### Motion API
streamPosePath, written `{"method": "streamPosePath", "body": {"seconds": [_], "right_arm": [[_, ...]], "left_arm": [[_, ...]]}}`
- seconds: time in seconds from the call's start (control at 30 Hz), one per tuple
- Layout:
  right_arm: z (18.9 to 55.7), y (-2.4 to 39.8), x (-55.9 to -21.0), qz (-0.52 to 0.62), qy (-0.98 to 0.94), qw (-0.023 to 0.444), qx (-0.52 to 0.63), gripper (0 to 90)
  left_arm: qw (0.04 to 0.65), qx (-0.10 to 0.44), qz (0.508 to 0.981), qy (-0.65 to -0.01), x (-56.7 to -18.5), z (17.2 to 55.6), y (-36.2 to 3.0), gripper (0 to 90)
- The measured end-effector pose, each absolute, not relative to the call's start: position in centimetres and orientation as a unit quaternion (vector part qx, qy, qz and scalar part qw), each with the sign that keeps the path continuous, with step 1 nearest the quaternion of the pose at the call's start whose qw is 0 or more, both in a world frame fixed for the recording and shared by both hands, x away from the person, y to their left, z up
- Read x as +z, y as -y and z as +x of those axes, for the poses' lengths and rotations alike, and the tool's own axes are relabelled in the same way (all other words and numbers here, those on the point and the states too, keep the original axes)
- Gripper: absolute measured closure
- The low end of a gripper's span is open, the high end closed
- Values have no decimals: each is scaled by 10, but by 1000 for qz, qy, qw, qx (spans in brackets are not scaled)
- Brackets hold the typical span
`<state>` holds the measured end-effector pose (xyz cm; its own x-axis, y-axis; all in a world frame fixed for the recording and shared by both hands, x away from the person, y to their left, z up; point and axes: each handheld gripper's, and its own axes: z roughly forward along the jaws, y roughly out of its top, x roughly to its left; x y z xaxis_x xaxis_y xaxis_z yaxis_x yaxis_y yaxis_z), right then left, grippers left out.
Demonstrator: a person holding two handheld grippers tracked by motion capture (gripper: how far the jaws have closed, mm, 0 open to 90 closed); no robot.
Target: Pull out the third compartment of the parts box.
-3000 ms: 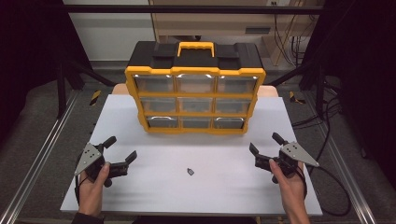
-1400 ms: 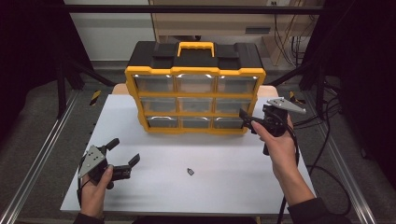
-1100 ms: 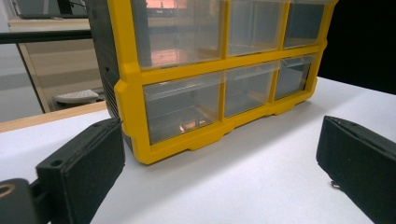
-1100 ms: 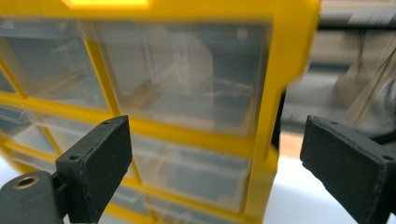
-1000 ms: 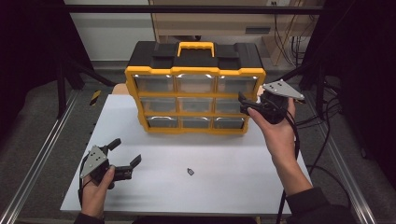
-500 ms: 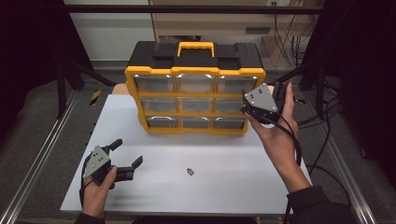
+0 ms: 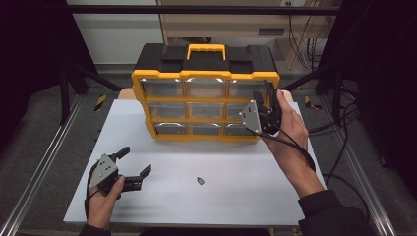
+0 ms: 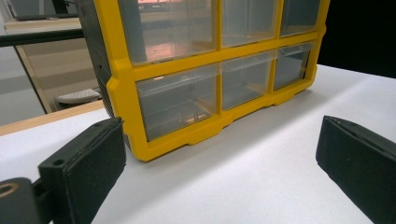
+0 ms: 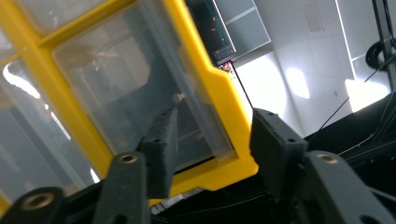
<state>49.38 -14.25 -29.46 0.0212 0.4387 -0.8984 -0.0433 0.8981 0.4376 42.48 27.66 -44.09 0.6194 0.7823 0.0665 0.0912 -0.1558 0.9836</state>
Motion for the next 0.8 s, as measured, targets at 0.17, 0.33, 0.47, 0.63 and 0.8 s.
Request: {"method": "streamPosePath", "body": {"seconds": [0.17, 0.33, 0.47, 0.63, 0.8], "right_arm": [[496, 138, -303, 117, -677, 714, 135, 635], [501, 137, -306, 106, -676, 721, 107, 704], [505, 136, -311, 89, -672, 731, 79, 738], [507, 136, -311, 83, -668, 736, 65, 747], [512, 139, -310, 78, -668, 738, 56, 766]], "left_arm": [[572, 300, 697, -312, -441, 425, -276, 15], [571, 297, 699, -312, -442, 425, -276, 18], [570, 297, 700, -311, -442, 425, -276, 20], [571, 296, 700, -309, -442, 425, -276, 20], [569, 296, 702, -310, -442, 425, -275, 18]]}}
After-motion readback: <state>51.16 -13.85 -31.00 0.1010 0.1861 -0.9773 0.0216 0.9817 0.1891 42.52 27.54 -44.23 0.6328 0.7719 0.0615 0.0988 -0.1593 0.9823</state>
